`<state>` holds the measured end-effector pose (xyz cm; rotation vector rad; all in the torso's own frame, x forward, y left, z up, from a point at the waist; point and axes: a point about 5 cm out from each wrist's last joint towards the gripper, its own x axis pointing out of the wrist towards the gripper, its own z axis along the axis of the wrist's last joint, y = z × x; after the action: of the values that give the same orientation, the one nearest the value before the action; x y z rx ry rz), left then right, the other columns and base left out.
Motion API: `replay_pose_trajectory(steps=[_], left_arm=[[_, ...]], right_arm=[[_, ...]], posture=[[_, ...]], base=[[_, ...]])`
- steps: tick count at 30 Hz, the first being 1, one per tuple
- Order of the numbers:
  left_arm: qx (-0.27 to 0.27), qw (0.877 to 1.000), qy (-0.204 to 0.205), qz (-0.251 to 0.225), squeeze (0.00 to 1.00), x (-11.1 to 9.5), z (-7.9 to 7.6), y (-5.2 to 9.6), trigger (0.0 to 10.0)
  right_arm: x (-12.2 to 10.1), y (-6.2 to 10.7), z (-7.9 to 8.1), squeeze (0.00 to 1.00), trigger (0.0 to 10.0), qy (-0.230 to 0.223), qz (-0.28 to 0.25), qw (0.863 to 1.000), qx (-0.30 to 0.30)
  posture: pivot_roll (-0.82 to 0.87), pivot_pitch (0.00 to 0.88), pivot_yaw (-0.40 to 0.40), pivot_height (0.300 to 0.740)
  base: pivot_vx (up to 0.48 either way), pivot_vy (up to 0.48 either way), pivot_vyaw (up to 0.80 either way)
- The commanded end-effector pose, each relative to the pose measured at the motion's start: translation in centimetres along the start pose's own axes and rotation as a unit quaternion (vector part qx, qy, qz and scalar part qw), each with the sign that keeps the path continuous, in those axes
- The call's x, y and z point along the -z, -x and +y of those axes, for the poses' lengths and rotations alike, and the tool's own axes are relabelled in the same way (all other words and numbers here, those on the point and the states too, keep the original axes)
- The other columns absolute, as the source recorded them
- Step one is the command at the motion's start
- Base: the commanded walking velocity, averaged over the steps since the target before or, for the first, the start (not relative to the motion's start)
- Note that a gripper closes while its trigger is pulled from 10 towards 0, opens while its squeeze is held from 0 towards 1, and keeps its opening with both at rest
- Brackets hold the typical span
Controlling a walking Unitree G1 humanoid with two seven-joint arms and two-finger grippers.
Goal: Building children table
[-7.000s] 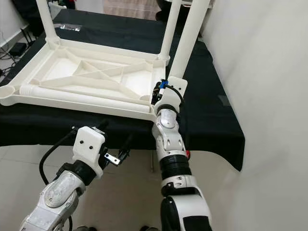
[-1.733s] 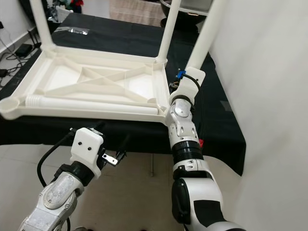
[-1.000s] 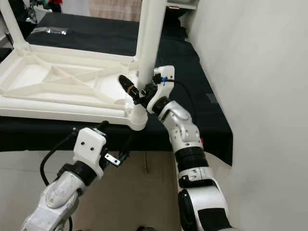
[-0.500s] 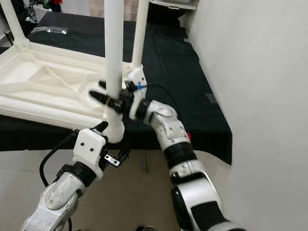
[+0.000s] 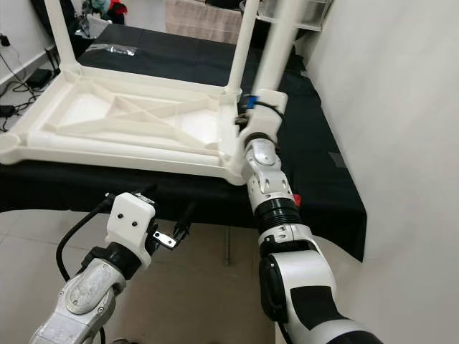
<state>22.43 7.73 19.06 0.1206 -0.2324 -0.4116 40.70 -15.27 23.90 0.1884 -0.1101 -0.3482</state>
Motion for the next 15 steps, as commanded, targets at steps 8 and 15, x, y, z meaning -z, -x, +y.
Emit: replay_pose_trajectory(steps=[8,15], left_arm=[[0.003,1.000,0.004,-0.002,0.00,-0.1,-0.3,-0.1,10.0],[0.005,1.000,0.005,-0.001,0.00,0.0,-0.4,0.0,10.0]], right_arm=[[1.7,0.4,0.2,1.00,10.0,-0.040,0.028,0.999,0.001],[1.1,0.6,1.0,0.55,10.0,-0.037,-0.005,0.998,-0.052]], posture=[[0.12,0.140,-0.148,0.740],[0.11,0.144,-0.149,0.740]], base=[[0.000,0.000,0.00],[0.000,0.000,0.00]])
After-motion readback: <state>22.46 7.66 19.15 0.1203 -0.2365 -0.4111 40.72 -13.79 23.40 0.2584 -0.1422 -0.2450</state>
